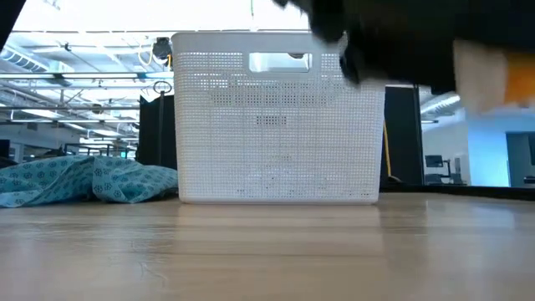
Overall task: Pick & place medical supplies in basket/bin
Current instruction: Put the orange pill bottle into the white bin
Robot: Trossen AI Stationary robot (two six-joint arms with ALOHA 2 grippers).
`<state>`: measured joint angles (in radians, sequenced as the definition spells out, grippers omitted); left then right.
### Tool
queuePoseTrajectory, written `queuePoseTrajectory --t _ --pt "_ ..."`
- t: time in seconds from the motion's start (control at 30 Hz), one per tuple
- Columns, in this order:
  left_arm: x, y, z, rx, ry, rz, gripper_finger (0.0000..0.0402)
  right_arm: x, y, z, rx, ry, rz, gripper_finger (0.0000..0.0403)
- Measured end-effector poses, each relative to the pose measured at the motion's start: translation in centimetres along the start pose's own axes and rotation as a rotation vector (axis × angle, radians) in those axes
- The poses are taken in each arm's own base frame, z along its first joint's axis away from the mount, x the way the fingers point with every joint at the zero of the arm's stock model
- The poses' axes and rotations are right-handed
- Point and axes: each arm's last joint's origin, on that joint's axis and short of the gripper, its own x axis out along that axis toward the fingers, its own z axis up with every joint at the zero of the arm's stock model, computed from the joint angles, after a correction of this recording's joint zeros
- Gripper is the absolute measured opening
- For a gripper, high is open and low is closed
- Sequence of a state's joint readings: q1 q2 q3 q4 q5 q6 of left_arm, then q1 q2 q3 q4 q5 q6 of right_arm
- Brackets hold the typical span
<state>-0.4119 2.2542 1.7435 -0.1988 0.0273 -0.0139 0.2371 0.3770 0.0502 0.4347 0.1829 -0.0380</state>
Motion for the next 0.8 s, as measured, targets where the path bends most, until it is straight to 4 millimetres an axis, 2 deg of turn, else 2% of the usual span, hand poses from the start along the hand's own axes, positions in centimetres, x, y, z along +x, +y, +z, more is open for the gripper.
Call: queuePoseTrajectory --t 0.1,0.2,0.4,0.5,0.6,0.8 --pt "-2.4 -0.3 1.7 0.073 -0.038 0.013 0.0252 0.0 0.0 0.0 -0.001 0.004 0.001 0.0" --pt "-5.6 -0.5 3.3 0.13 -0.047 0.09 0.0254 0.0 0.0 -0.1 -0.001 0.006 0.001 0.0" --pt "-14.3 -0.6 6.1 0.15 -0.064 0.224 0.0202 0.1 0.0 -0.1 -0.002 0.011 0.001 0.0" --pt "-17.4 -0.4 6.6 0.087 -0.071 0.231 0.0172 0.1 0.0 -0.1 -0.002 0.011 0.001 0.0" --pt "-18.9 -0.3 6.6 0.055 -0.059 0.232 0.015 0.1 0.0 -0.1 -0.002 0.012 0.001 0.0" --pt "-18.1 -1.5 6.0 0.066 -0.017 0.243 0.0107 0.1 0.0 -0.1 -0.001 0.011 0.001 0.0"
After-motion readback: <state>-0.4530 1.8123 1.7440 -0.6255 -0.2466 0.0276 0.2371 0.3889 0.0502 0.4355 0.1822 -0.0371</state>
